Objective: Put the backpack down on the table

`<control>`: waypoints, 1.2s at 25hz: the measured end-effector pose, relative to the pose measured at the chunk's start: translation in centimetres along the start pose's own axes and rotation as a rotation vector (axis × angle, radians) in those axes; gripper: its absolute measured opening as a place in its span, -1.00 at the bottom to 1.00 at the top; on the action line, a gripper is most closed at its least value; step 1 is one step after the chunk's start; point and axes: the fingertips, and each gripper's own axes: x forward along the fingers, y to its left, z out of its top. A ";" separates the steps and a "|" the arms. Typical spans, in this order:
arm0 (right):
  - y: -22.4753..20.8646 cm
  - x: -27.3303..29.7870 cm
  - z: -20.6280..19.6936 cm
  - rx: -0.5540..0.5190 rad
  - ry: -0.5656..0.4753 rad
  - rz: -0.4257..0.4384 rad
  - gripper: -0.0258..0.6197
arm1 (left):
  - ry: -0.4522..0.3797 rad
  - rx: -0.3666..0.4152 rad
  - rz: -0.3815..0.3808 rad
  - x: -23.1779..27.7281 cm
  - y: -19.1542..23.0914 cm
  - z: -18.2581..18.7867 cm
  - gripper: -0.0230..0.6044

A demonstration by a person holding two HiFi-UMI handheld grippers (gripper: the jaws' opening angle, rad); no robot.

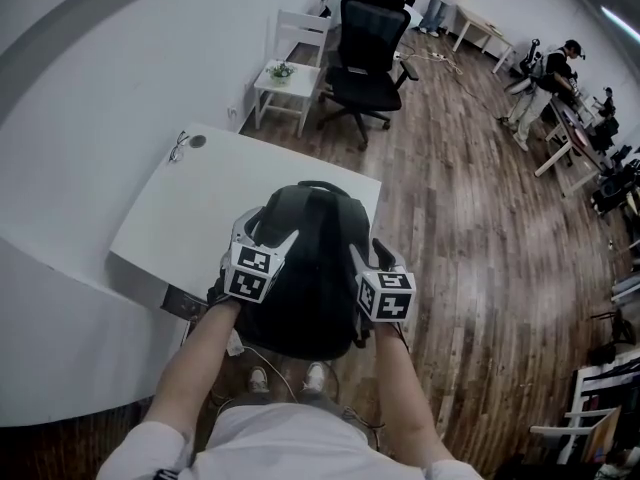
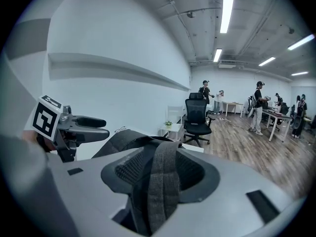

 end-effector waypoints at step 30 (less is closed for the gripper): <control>2.8 -19.7 13.2 -0.113 -0.472 0.036 -0.78 | -0.448 -0.042 0.007 -17.7 -6.3 15.1 -0.87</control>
